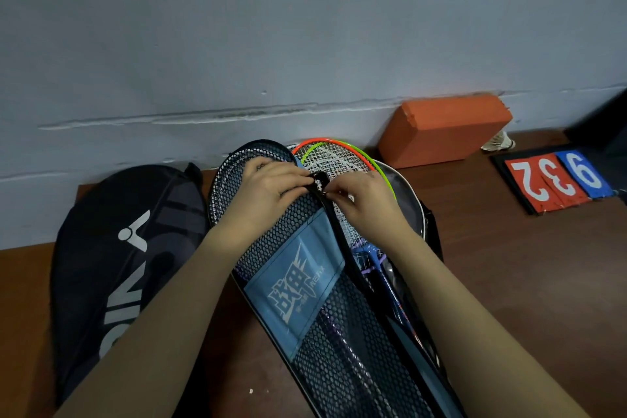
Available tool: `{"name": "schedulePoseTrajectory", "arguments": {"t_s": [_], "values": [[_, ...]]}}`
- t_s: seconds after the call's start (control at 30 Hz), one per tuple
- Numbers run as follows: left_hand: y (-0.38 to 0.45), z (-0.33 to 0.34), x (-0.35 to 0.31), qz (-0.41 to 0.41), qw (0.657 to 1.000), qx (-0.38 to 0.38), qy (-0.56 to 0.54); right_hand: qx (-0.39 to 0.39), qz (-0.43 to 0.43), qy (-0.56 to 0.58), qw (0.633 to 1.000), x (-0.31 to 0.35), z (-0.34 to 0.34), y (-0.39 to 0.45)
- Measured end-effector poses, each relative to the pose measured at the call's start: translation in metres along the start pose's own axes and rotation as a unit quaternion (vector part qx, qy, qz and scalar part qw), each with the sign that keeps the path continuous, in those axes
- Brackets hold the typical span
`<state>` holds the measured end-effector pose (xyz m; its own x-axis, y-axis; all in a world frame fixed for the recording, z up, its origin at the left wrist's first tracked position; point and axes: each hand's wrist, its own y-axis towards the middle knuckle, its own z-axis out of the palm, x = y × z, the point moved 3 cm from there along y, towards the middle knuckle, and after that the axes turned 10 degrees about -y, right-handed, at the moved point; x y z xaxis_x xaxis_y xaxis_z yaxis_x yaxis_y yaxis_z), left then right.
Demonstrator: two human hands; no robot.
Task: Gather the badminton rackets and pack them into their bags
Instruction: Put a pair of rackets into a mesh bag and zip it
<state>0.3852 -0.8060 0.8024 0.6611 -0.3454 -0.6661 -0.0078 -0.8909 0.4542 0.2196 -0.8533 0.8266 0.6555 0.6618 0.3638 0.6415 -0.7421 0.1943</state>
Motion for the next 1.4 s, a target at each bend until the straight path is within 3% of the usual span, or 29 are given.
{"name": "schedulePoseTrajectory", "arguments": {"t_s": [0.13, 0.33, 0.47, 0.53, 0.67, 0.73, 0.8, 0.93, 1.2, 1.4], "values": [[-0.002, 0.007, 0.002, -0.056, 0.997, -0.029, -0.034, -0.021, -0.05, -0.107, 0.993, -0.002, -0.006, -0.021], [-0.008, 0.019, 0.0, -0.127, 0.987, -0.064, -0.07, 0.086, -0.03, -0.052, 0.994, -0.021, -0.009, -0.088], [-0.013, 0.021, -0.008, -0.16, 0.985, -0.057, -0.01, 0.076, -0.007, -0.018, 0.997, -0.024, -0.019, -0.121], [-0.024, 0.025, -0.026, -0.143, 0.989, -0.032, 0.026, 0.056, 0.0, 0.0, 0.998, -0.022, -0.02, -0.127], [-0.064, 0.051, -0.084, -0.047, 0.992, 0.109, 0.041, 0.042, 0.015, 0.077, 0.996, -0.02, -0.019, -0.127], [-0.077, 0.063, -0.099, -0.069, 0.987, 0.136, 0.053, 0.038, 0.015, 0.099, 0.994, -0.019, -0.021, -0.128], [-0.08, 0.065, -0.103, -0.101, 0.989, 0.101, 0.045, 0.039, 0.008, 0.117, 0.992, -0.018, -0.022, -0.129], [-0.085, 0.065, -0.104, -0.087, 0.993, 0.035, 0.068, 0.041, 0.003, 0.14, 0.989, -0.017, -0.023, -0.141], [-0.1, 0.088, -0.103, -0.19, 0.978, -0.071, 0.056, 0.112, 0.067, 0.214, 0.968, -0.043, -0.04, -0.222], [-0.115, 0.091, -0.121, -0.153, 0.979, -0.014, 0.132, 0.112, 0.103, 0.275, 0.949, -0.041, -0.043, -0.254]]}}
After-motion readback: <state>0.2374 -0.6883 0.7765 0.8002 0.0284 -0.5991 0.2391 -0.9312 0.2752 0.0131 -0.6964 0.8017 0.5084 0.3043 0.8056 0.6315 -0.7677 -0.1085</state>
